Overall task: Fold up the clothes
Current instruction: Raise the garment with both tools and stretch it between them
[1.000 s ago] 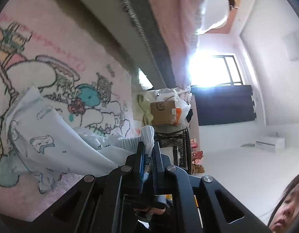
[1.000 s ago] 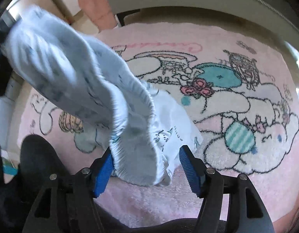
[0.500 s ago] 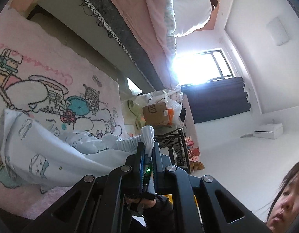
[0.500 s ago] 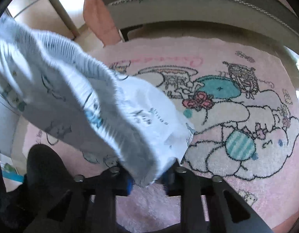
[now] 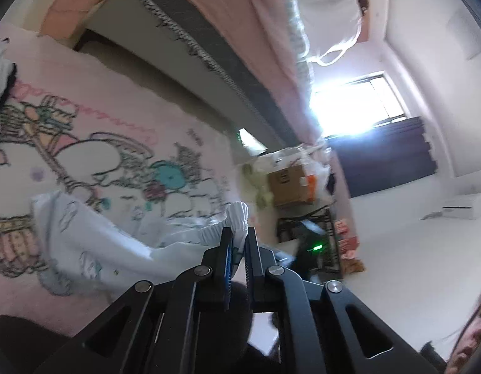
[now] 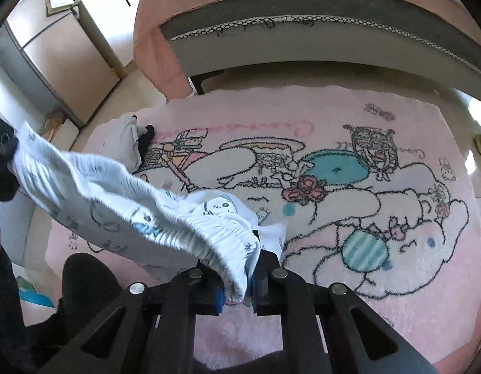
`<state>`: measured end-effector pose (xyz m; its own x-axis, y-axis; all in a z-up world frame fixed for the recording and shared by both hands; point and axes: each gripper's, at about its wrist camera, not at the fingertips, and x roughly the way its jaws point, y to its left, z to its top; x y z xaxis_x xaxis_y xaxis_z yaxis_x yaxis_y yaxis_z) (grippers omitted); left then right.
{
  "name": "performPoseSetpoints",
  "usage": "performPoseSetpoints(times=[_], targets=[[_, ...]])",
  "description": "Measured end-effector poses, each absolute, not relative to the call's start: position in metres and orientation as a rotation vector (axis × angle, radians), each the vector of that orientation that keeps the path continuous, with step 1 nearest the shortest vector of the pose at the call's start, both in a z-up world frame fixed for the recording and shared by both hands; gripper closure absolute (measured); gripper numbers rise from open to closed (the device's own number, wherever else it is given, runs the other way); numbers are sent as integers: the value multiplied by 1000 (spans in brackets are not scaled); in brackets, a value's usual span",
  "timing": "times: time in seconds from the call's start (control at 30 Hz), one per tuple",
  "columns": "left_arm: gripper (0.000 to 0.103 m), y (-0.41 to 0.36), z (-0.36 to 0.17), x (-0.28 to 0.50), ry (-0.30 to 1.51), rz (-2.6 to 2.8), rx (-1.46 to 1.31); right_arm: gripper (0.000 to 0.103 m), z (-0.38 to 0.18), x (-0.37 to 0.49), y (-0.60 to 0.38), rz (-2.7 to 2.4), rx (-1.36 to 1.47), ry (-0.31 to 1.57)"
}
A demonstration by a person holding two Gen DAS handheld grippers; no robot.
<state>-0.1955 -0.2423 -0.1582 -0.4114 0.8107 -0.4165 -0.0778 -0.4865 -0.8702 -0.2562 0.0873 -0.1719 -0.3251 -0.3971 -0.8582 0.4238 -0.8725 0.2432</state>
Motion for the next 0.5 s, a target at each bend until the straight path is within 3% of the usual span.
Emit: performPoseSetpoints(times=[0.23, 0.5], targets=[[97, -243, -165, -185, -979, 2013, -1334, 94, -158, -259, 87, -2199, 1458, 43], [97, -240, -163, -184, -728, 2129, -1474, 94, -136, -256, 81, -2179, 1434, 78]])
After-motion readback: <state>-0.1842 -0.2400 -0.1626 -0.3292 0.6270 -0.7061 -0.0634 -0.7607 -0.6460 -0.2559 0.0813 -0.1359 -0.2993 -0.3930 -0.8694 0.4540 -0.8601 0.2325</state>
